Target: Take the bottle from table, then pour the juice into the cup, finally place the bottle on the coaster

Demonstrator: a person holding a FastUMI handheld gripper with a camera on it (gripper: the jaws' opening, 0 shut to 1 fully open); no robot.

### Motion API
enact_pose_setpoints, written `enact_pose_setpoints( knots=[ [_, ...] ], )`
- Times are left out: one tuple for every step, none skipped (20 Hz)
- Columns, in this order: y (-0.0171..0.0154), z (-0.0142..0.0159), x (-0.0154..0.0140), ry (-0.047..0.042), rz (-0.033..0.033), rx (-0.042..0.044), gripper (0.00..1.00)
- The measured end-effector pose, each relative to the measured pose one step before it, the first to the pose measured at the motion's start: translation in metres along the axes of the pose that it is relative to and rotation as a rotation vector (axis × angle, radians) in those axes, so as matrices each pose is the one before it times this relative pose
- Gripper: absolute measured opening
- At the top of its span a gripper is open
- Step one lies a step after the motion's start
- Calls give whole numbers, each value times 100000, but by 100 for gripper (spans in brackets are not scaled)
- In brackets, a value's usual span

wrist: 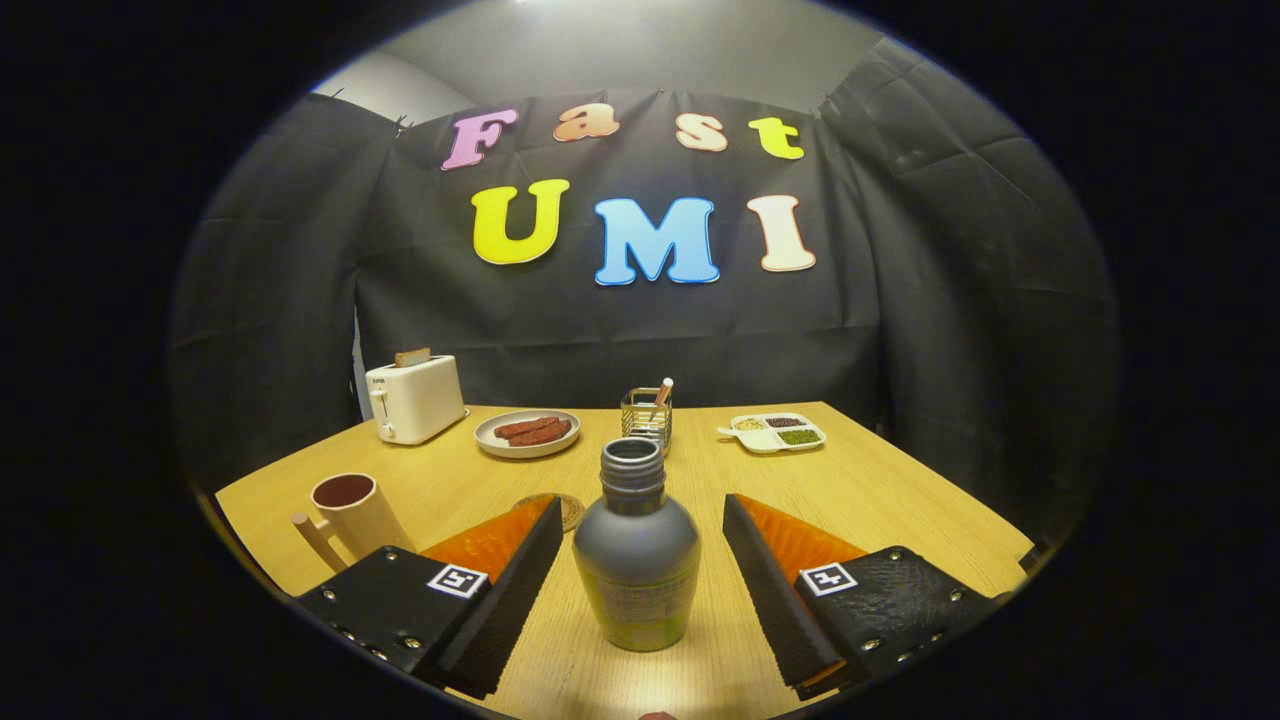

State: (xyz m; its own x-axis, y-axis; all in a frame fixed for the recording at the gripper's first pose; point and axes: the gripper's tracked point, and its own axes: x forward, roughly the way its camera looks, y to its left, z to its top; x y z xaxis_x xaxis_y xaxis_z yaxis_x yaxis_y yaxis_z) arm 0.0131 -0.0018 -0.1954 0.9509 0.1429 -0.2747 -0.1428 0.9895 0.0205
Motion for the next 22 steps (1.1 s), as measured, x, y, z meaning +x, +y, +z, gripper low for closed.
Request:
enact_pose_setpoints(
  knots=[
    [-19,-575,108,1277,107,9,98],
    [13,-423,152,1051,11,129,98],
    [75,-465,186,1244,265,421,98],
    [125,-341,123,754,237,332,98],
    [70,-367,150,880,148,119,98],
    [90,-395,58,834,224,-179,98],
    [41,-262,191,556,108,-332,98],
    [-4,-333,202,618,28,-371,98],
    [-23,-263,125,651,38,-264,98],
    [-21,-331,225,716,180,38,98],
    [57,-394,121,861,280,398,98],
    [-50,-467,113,890,-28,436,98],
    [-152,-395,198,1093,-443,362,98],
    [-169,-391,137,816,-524,361,98],
    [-93,-265,82,681,-350,391,98],
    [-58,-193,151,628,-211,312,98],
    [10,-294,91,628,-142,112,98],
    [-75,-338,43,666,-230,-166,98],
    [-41,-208,35,703,-173,-231,98],
    [42,-307,91,716,321,61,98],
    [-72,-213,25,699,-225,30,98],
    [-47,-231,104,625,-57,44,98]
  ],
)
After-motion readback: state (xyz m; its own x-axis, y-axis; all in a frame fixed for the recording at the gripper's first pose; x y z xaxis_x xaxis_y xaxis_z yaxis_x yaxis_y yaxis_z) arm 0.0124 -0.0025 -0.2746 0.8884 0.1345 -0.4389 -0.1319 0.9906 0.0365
